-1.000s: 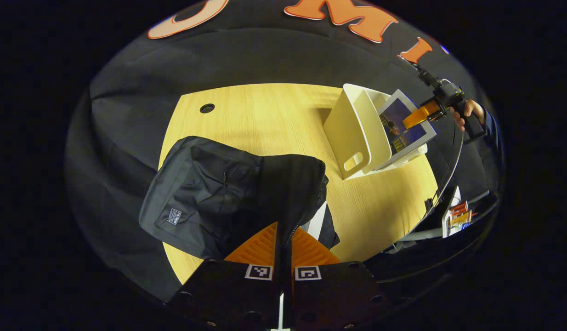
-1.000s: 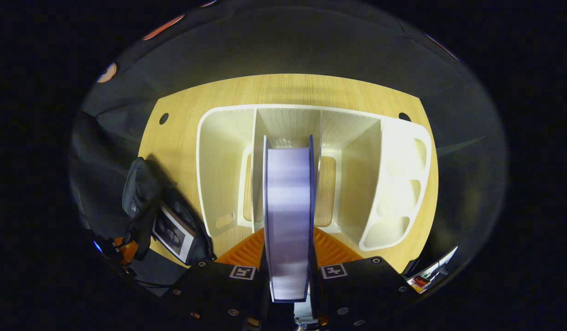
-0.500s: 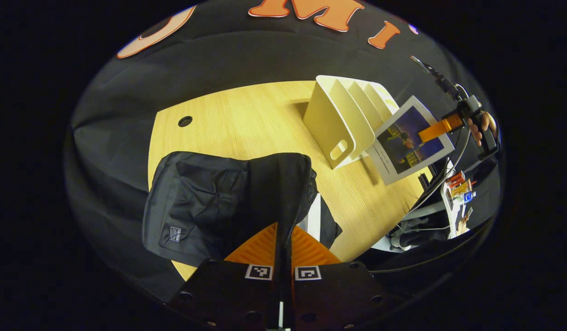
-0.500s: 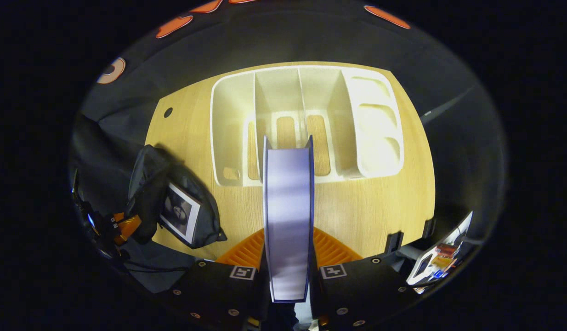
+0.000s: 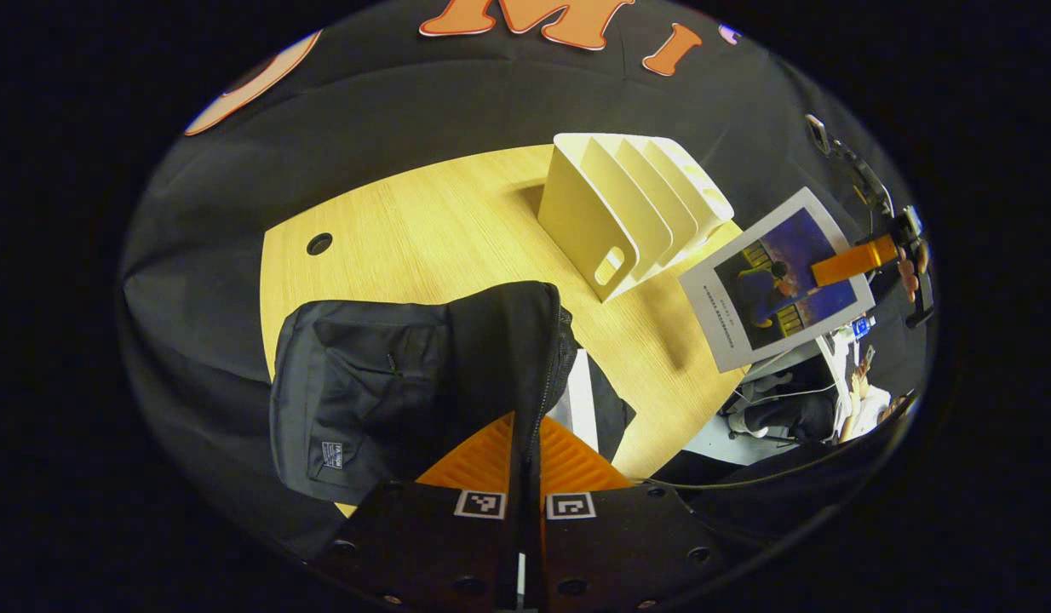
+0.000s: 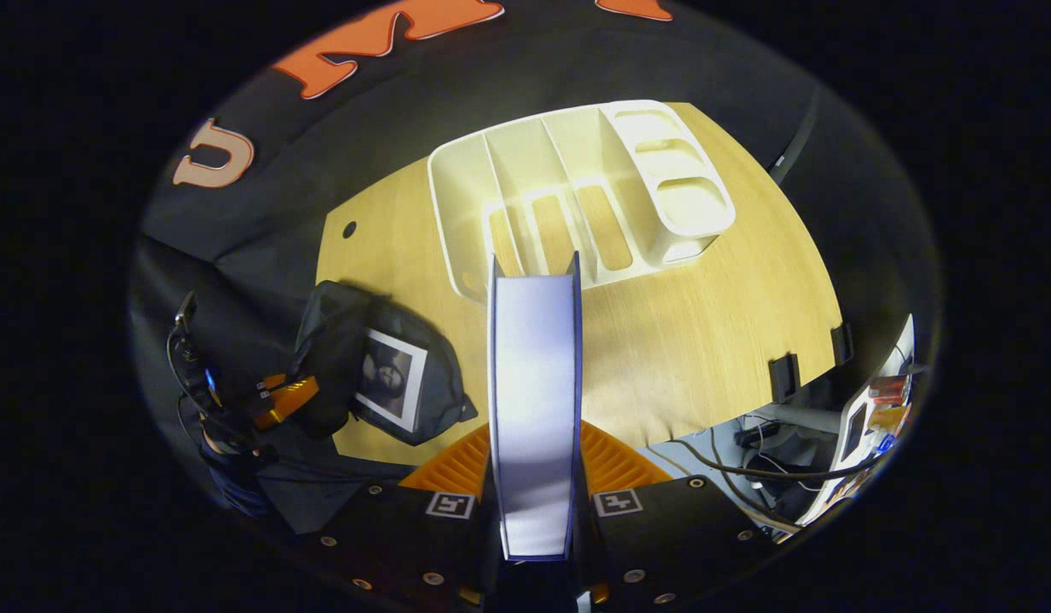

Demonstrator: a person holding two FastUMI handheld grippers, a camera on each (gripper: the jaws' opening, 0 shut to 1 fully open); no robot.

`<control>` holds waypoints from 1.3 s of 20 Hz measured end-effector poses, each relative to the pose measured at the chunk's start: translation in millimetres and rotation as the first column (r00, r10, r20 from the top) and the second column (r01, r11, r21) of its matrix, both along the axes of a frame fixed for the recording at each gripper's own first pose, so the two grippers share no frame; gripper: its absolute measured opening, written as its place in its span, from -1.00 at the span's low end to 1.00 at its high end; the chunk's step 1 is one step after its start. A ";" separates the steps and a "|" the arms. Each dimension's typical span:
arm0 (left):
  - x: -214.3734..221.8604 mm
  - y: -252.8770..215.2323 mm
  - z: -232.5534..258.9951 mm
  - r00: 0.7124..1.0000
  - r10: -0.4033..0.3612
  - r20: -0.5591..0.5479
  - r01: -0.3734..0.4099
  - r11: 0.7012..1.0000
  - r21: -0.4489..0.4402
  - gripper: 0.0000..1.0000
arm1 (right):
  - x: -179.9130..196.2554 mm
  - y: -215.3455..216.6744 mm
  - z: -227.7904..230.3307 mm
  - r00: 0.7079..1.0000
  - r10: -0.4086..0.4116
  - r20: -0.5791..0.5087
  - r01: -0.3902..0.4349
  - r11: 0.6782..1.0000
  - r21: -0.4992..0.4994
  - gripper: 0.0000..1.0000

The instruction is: Open the schoolbag, grab two books from the bookshelf and put them into the schoolbag.

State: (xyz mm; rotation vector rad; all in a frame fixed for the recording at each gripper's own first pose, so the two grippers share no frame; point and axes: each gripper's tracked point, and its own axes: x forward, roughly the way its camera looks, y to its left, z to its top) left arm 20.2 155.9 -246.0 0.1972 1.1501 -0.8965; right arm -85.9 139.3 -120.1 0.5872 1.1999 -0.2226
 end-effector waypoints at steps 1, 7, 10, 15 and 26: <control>-0.5 0.5 -0.4 1.000 -0.004 0.000 0.004 1.000 -0.002 -0.93 | -2.8 9.4 5.9 1.000 -0.011 0.025 0.010 0.999 0.032 -0.27; 1.4 3.0 3.6 0.999 -0.021 0.024 0.021 1.000 -0.018 -0.93 | 0.4 46.0 11.6 0.983 -0.107 0.148 0.075 0.975 0.208 -0.29; 3.9 5.2 7.7 1.000 -0.015 0.027 0.015 1.000 -0.024 -0.93 | 7.9 75.3 -1.1 0.976 -0.144 0.166 0.087 0.947 0.310 -0.30; 9.0 7.5 10.7 1.000 -0.012 0.022 0.013 0.999 -0.041 -0.93 | 34.3 119.7 -25.2 0.959 -0.184 0.217 0.075 0.899 0.431 -0.31; 21.1 9.9 30.5 0.999 -0.017 0.036 0.018 0.999 -0.050 -0.93 | 109.6 201.1 -89.6 0.933 -0.248 0.260 0.055 0.813 0.579 -0.31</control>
